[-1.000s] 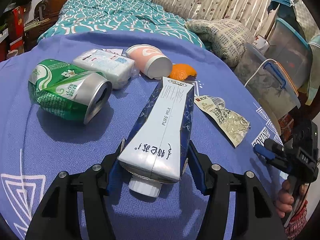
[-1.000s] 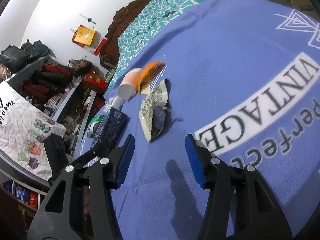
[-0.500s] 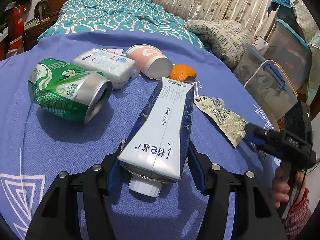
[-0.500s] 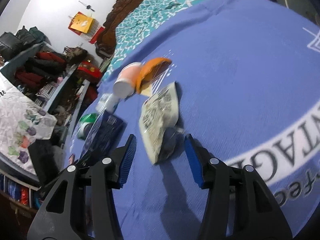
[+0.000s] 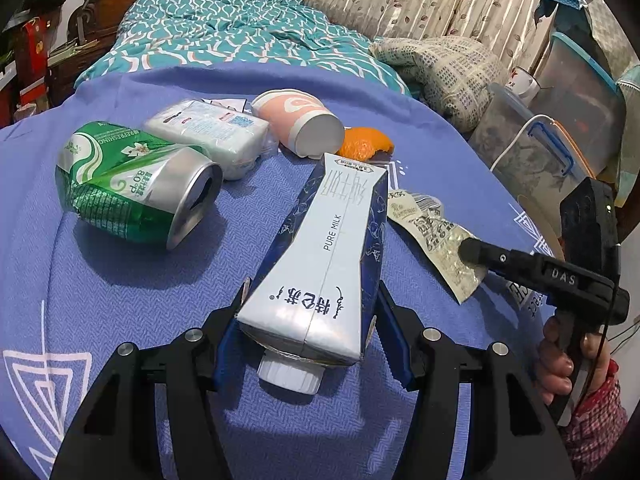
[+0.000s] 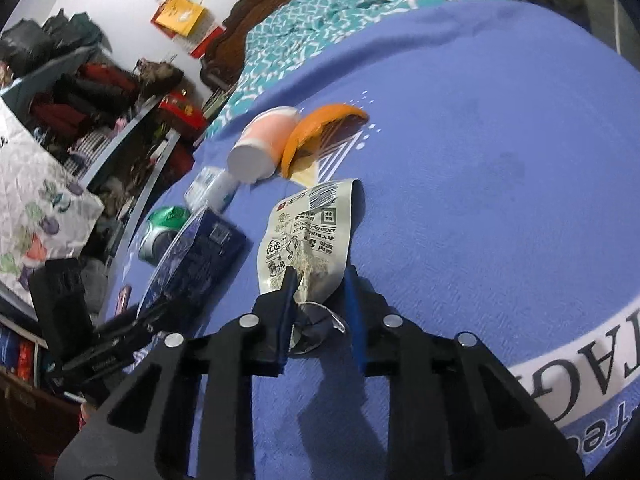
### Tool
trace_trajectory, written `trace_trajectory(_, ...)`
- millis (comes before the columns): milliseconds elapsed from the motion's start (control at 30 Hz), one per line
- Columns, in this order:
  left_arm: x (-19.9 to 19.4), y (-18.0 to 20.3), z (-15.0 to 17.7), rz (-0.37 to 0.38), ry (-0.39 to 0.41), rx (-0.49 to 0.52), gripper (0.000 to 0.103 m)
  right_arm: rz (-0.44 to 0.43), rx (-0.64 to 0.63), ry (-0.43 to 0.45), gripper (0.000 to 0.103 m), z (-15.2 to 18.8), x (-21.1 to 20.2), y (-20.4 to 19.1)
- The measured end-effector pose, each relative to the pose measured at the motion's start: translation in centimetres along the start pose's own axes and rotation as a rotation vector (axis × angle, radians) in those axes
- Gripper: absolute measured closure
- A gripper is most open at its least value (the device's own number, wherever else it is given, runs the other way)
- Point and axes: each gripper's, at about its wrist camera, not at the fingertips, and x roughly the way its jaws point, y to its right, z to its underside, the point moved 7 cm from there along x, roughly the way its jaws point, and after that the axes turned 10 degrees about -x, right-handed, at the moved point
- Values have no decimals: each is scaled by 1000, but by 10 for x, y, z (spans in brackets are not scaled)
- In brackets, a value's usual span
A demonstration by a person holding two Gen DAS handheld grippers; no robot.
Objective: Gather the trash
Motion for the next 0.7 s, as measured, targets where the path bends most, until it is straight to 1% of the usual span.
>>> trace_trajectory(67,0,1,0,0,0,-1,47,10,-17,10,78,2,-3,-2)
trace_trajectory(167,0,0,0,0,1,-1,47,-3,-17,44,78,6,-12,-6)
trace_trajectory(300,-2,1,0,6,5,-4,48,11,-19,108,79,17,-34,-10)
trace_trajectory(400,-5,3,0,15,16,2,48,18,-9,134,79,25,-46,-10)
trace_trajectory(533,-7,7,3,11,12,19,49,-3,25,146,79,32,-56,-4)
trace_trajectory(700,-6,12,11,4,-2,33,49,-4,33,135,79,30,-53,-4)
